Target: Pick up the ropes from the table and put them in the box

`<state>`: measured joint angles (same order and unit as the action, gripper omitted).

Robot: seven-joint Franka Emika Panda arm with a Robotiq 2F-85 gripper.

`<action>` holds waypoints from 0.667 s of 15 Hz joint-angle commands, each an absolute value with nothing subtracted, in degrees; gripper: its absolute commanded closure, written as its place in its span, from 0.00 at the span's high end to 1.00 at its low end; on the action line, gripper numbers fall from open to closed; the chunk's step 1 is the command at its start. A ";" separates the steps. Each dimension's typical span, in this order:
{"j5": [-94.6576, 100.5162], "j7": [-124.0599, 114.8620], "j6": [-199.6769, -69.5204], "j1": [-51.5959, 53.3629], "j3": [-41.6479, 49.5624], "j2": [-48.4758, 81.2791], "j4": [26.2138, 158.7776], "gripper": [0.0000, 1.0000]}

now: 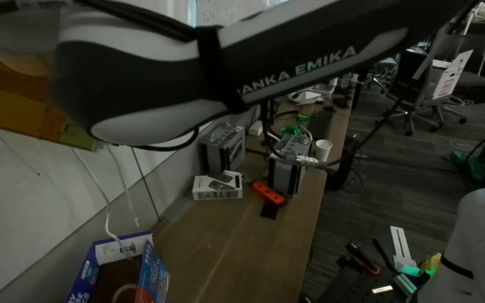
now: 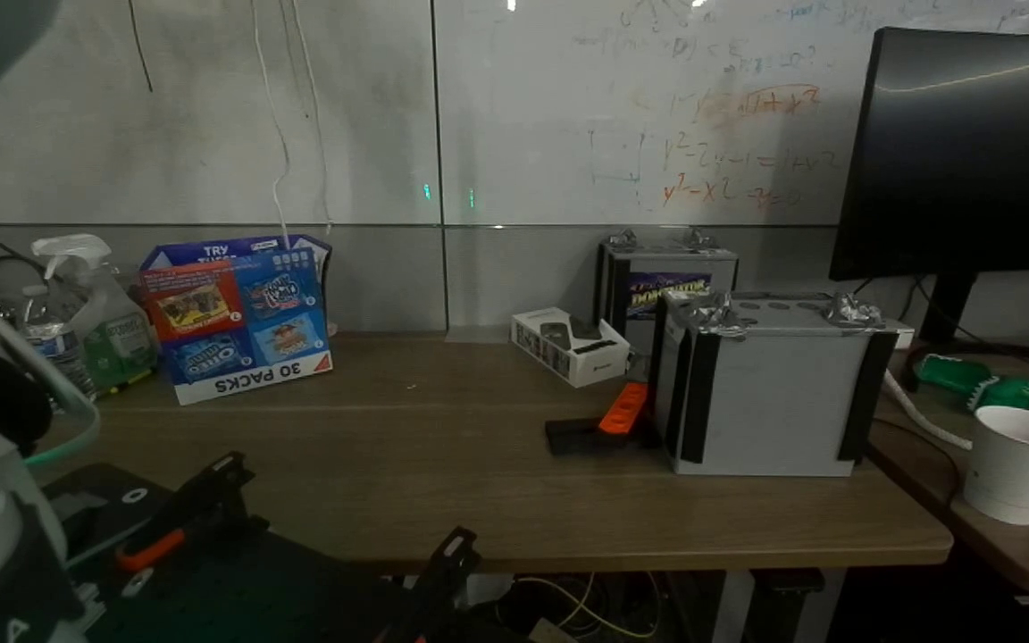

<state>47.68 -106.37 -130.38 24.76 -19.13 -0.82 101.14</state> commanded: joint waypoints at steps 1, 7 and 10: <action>55.03 -112.44 -126.39 23.73 -20.76 -1.64 100.69 0.01; 54.93 -111.47 -125.20 24.57 -22.22 1.10 100.23 0.01; 55.40 -111.28 -124.77 24.67 -22.52 1.64 100.39 0.01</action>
<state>53.30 -110.65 -126.06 24.73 -21.94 1.13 101.43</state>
